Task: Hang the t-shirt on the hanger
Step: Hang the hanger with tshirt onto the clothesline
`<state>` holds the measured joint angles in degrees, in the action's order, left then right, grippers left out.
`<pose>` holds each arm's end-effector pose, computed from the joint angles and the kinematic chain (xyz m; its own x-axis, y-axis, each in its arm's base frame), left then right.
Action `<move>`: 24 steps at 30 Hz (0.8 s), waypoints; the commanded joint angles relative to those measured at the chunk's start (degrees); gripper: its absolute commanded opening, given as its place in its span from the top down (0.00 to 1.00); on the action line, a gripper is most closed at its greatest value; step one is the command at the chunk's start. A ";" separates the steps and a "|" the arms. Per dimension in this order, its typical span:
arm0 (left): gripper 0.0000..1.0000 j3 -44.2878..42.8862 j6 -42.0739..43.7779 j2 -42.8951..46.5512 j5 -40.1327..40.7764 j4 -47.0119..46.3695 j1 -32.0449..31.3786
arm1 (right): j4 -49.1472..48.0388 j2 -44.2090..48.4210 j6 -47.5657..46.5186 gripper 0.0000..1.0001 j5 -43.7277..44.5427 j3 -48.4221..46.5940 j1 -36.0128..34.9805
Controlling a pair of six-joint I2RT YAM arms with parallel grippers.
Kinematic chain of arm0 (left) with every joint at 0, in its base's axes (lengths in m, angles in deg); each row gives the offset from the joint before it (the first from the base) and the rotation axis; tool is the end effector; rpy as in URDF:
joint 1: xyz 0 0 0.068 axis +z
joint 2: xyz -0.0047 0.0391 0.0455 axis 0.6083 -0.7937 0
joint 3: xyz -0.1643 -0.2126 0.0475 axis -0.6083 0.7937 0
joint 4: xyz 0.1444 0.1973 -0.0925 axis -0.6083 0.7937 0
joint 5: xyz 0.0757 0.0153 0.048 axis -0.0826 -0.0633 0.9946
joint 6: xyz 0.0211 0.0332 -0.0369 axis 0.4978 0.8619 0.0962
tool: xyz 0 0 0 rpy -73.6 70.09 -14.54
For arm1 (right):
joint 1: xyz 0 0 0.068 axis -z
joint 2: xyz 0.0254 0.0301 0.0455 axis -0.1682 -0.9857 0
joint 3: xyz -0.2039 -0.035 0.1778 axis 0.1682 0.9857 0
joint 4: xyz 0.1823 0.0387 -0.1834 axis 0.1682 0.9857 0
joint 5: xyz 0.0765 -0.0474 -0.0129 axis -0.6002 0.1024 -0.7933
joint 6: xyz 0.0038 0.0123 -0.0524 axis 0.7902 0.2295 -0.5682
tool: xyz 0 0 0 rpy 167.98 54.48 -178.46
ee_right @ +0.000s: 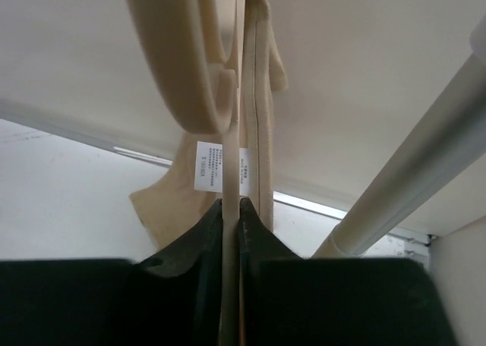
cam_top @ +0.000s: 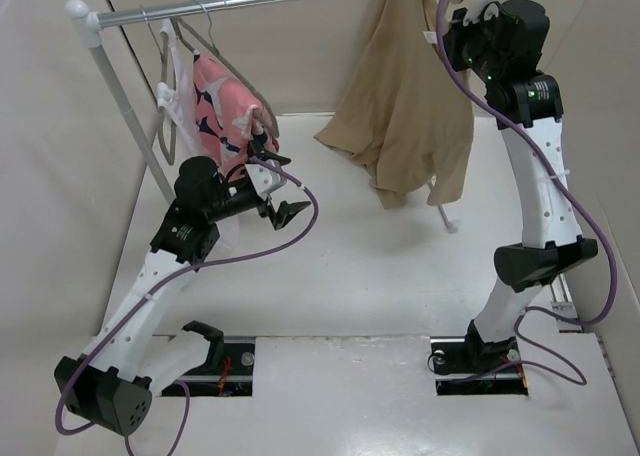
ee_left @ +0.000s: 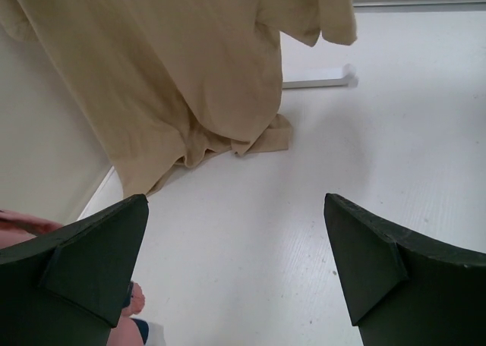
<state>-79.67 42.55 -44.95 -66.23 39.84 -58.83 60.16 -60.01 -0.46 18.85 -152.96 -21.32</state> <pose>0.1912 -0.1013 0.3897 0.4057 0.1770 -0.8967 0.8119 0.3807 0.4425 0.3522 0.0740 0.5447 -0.0490 -0.1418 -0.9887 -0.2475 0.9607 -0.1256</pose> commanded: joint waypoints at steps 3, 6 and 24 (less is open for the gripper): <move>0.00 0.95 0.17 1.52 -0.31 -1.49 -0.08 | 0.16 4.95 0.57 0.06 1.47 3.15 0.39; 0.00 2.09 0.17 2.05 -0.31 -0.96 -0.08 | 0.17 12.15 -1.10 0.00 6.65 10.88 0.39; 0.00 29.06 -9.58 10.74 21.56 -16.68 -0.08 | -6.52 58.13 5.29 0.00 11.28 66.14 -0.93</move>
<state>-53.61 36.67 -38.07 -52.66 33.31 -58.83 51.81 0.73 -1.49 34.70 -96.84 -21.76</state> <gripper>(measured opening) 0.997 0.995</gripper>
